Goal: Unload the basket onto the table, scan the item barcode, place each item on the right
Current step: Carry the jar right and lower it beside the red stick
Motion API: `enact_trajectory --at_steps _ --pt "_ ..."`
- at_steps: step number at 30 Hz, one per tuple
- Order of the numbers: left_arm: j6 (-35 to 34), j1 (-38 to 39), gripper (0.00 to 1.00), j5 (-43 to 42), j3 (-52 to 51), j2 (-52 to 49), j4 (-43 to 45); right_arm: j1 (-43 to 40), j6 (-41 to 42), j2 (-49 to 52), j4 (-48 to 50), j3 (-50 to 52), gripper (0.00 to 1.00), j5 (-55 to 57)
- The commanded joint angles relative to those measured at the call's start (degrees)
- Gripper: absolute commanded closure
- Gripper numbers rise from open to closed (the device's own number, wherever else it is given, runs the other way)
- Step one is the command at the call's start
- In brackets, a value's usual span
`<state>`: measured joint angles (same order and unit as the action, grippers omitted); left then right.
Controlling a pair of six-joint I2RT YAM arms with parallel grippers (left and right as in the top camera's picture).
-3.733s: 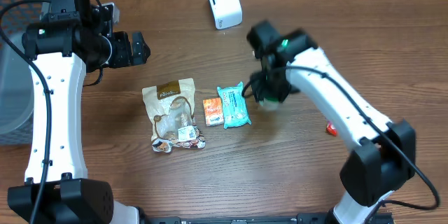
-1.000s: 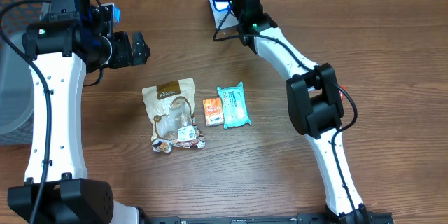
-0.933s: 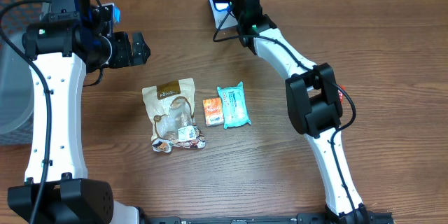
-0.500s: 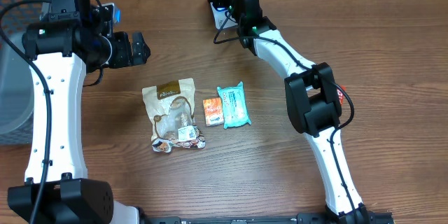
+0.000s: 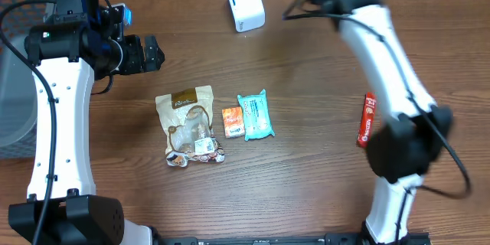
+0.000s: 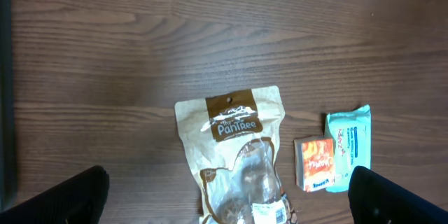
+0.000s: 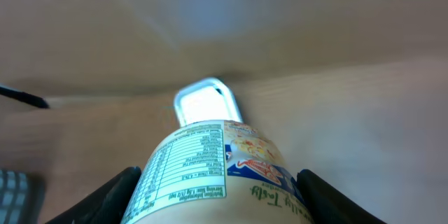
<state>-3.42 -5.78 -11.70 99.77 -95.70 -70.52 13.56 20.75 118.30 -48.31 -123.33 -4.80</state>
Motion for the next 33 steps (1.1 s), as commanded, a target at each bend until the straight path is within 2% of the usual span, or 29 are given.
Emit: enact_trajectory --at_steps 1,4,7,11,14,25,29,31,32,33 --pt "0.04 -0.15 0.0 0.13 -0.17 -0.26 0.07 -2.05 -2.19 -1.2 -8.85 -0.42 0.53 -0.9" --pt "0.04 -0.17 0.0 0.13 -0.2 -0.26 0.09 -3.41 -4.35 -0.39 -19.71 0.2 0.53 -0.9" --pt "0.04 -0.17 0.0 0.13 -0.2 -0.26 0.07 -3.63 -6.8 0.5 -25.68 3.78 0.53 -0.61" --pt "0.04 -0.2 0.0 0.13 -0.2 -0.26 0.09 -3.63 -7.58 0.61 -25.42 13.22 0.53 0.68" --pt "0.04 -0.2 0.0 0.13 -0.2 -0.26 0.07 -4.0 -7.52 0.61 -23.74 20.57 0.53 5.86" --pt "0.04 -0.2 0.0 0.13 -0.2 -0.26 0.07 -6.03 -7.72 0.61 -20.87 31.61 0.51 12.15" --pt "0.04 -0.2 0.0 0.13 -0.2 -0.26 0.09 -6.88 -7.72 0.61 -19.45 33.42 0.28 12.28" --pt "0.04 -0.2 0.0 0.13 -0.2 -0.26 0.07 -7.06 -7.74 0.66 -19.5 33.53 0.07 12.28" --pt "0.04 -0.2 0.0 0.13 -0.17 -0.26 0.07 -7.13 -7.74 0.66 -19.5 33.53 0.0 12.28" --pt "0.04 -0.2 0.0 0.13 -0.17 -0.26 0.09 -7.15 -7.76 0.66 -19.61 33.53 0.0 12.31"
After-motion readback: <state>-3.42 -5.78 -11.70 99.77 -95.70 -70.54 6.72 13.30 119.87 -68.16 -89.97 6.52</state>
